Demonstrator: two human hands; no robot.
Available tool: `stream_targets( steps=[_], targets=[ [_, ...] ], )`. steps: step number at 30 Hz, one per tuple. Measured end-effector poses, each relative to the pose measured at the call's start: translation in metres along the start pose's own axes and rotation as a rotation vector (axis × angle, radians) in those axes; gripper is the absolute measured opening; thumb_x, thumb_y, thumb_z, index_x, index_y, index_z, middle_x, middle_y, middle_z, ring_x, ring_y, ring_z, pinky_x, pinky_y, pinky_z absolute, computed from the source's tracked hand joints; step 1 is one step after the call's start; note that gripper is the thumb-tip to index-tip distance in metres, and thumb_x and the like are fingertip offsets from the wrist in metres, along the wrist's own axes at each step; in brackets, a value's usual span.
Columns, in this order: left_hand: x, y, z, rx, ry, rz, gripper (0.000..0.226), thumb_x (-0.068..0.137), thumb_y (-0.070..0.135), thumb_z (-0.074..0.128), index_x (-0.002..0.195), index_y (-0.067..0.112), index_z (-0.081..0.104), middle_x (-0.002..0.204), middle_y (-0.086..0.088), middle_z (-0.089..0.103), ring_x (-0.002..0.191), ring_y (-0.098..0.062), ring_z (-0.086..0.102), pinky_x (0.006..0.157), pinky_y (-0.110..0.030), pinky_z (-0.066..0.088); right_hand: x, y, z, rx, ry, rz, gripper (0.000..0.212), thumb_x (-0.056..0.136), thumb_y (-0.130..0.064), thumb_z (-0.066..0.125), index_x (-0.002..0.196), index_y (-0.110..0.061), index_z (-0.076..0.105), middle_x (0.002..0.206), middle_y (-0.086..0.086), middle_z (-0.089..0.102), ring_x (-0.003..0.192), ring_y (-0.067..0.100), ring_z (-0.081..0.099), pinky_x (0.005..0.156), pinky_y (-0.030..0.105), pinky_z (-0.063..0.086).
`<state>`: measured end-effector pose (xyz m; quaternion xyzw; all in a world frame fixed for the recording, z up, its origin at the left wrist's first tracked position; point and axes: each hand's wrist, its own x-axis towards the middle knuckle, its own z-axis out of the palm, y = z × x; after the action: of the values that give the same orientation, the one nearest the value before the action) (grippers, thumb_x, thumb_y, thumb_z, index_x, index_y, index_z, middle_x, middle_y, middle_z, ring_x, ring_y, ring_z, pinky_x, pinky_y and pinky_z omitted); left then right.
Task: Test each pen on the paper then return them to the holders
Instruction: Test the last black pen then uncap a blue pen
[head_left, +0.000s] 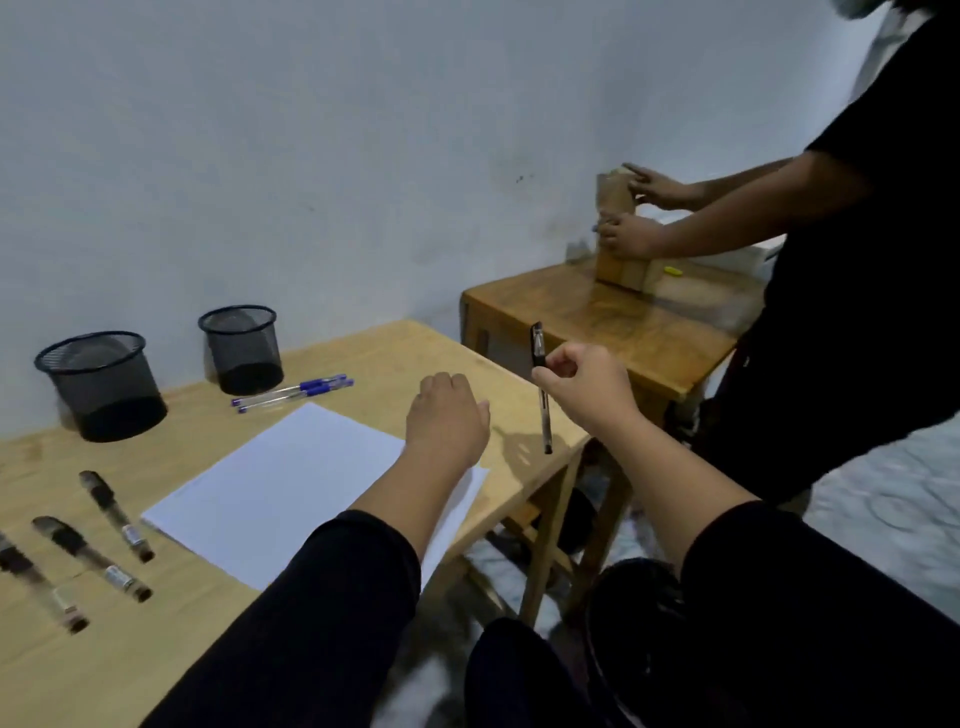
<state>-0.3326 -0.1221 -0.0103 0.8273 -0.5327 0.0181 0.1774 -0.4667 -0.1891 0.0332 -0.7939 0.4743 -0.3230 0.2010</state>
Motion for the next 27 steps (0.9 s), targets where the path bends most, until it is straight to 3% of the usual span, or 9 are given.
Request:
stream_targets(
  steps=[8, 16, 19, 22, 24, 27],
  targets=[
    [0.013, 0.077, 0.070, 0.008, -0.061, 0.072, 0.048, 0.095, 0.038, 0.036, 0.129, 0.004, 0.041, 0.131, -0.017, 0.045, 0.121, -0.031, 0.041, 0.099, -0.040, 0.040, -0.018, 0.119, -0.042, -0.072, 0.053, 0.218, 0.012, 0.085, -0.030, 0.063, 0.088, -0.019, 0.063, 0.079, -0.003, 0.058, 0.076, 0.013, 0.053, 0.056, 0.021, 0.034],
    [0.027, 0.094, 0.111, 0.133, 0.065, 0.088, 0.042, 0.095, 0.035, 0.032, 0.120, 0.005, 0.047, 0.119, -0.018, 0.054, 0.107, -0.031, 0.051, 0.094, -0.040, 0.046, -0.038, 0.235, -0.035, -0.099, -0.086, 0.416, 0.014, 0.086, -0.028, 0.061, 0.079, -0.017, 0.056, 0.075, 0.001, 0.058, 0.078, 0.021, 0.056, 0.068, 0.028, 0.041],
    [0.029, 0.095, 0.116, 0.156, 0.088, 0.069, 0.040, 0.095, 0.036, 0.031, 0.119, 0.007, 0.047, 0.117, -0.016, 0.055, 0.104, -0.028, 0.052, 0.093, -0.039, 0.048, -0.040, 0.256, -0.027, -0.173, -0.243, 0.454, 0.022, 0.089, -0.030, 0.058, 0.098, -0.011, 0.065, 0.093, 0.012, 0.067, 0.091, 0.029, 0.061, 0.076, 0.035, 0.048],
    [0.029, 0.097, 0.116, 0.178, 0.083, 0.077, 0.041, 0.095, 0.035, 0.029, 0.121, 0.008, 0.045, 0.120, -0.015, 0.054, 0.106, -0.027, 0.051, 0.094, -0.038, 0.048, -0.029, 0.256, -0.020, -0.277, -0.393, 0.412, 0.044, 0.094, -0.034, 0.048, 0.132, -0.011, 0.049, 0.130, 0.015, 0.055, 0.117, 0.032, 0.052, 0.092, 0.038, 0.045],
    [0.029, 0.098, 0.111, 0.148, 0.063, 0.058, 0.041, 0.095, 0.036, 0.032, 0.122, 0.007, 0.045, 0.121, -0.015, 0.053, 0.107, -0.027, 0.051, 0.094, -0.037, 0.048, -0.019, 0.245, -0.018, -0.358, -0.410, 0.318, 0.050, 0.096, -0.034, 0.041, 0.140, -0.011, 0.037, 0.144, 0.014, 0.040, 0.129, 0.032, 0.041, 0.103, 0.040, 0.038],
    [0.031, 0.099, 0.100, 0.142, 0.024, 0.033, 0.042, 0.095, 0.037, 0.034, 0.122, 0.008, 0.044, 0.120, -0.015, 0.052, 0.106, -0.027, 0.050, 0.091, -0.036, 0.047, -0.004, 0.215, -0.019, -0.418, -0.353, 0.149, 0.052, 0.098, -0.033, 0.035, 0.144, -0.010, 0.029, 0.150, 0.010, 0.032, 0.137, 0.028, 0.030, 0.109, 0.039, 0.030]
  ],
)
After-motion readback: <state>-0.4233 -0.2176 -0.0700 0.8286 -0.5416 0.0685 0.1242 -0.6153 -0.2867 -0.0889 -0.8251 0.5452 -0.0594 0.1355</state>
